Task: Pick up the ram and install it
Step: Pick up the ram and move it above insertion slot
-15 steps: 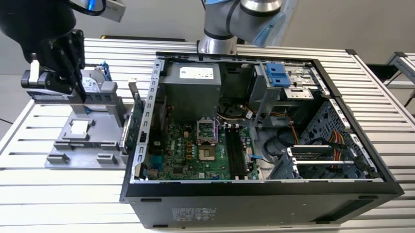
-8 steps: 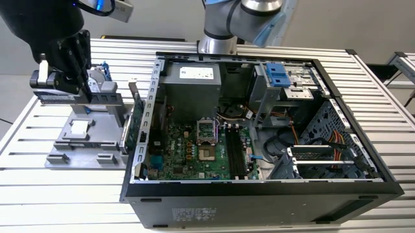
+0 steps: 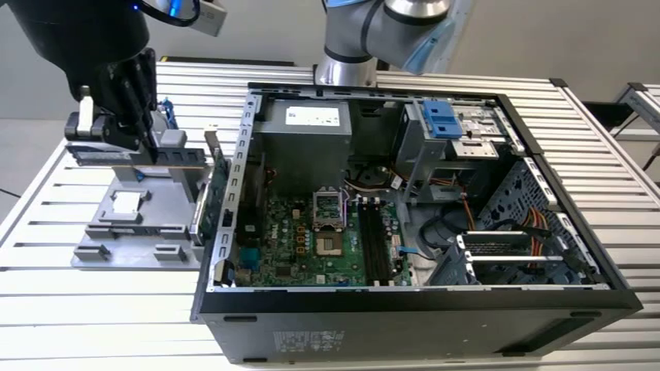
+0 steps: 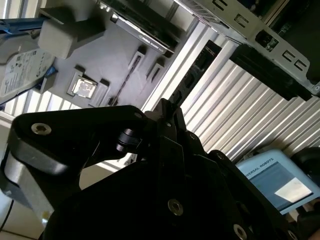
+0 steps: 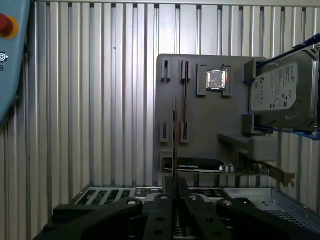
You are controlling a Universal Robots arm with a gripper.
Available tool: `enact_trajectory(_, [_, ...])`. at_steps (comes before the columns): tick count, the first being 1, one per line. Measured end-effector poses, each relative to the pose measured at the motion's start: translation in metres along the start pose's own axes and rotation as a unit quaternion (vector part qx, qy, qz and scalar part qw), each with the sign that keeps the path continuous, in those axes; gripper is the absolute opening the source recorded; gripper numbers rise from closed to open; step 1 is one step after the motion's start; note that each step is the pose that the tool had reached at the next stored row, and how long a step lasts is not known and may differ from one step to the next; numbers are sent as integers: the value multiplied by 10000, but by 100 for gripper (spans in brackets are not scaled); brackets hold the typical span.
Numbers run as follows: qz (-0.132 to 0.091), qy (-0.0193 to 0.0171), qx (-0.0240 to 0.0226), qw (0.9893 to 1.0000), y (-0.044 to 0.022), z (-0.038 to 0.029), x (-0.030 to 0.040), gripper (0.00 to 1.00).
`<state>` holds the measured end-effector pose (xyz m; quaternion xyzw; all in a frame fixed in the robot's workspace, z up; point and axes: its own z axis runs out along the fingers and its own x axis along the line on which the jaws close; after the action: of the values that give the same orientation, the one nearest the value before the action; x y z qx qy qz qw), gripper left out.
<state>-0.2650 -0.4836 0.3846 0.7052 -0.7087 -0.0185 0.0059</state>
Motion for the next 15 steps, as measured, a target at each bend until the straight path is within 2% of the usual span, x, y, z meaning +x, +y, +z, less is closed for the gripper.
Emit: enact_trajectory(15, [0,0,0,10000,-219,-7,-1,0])
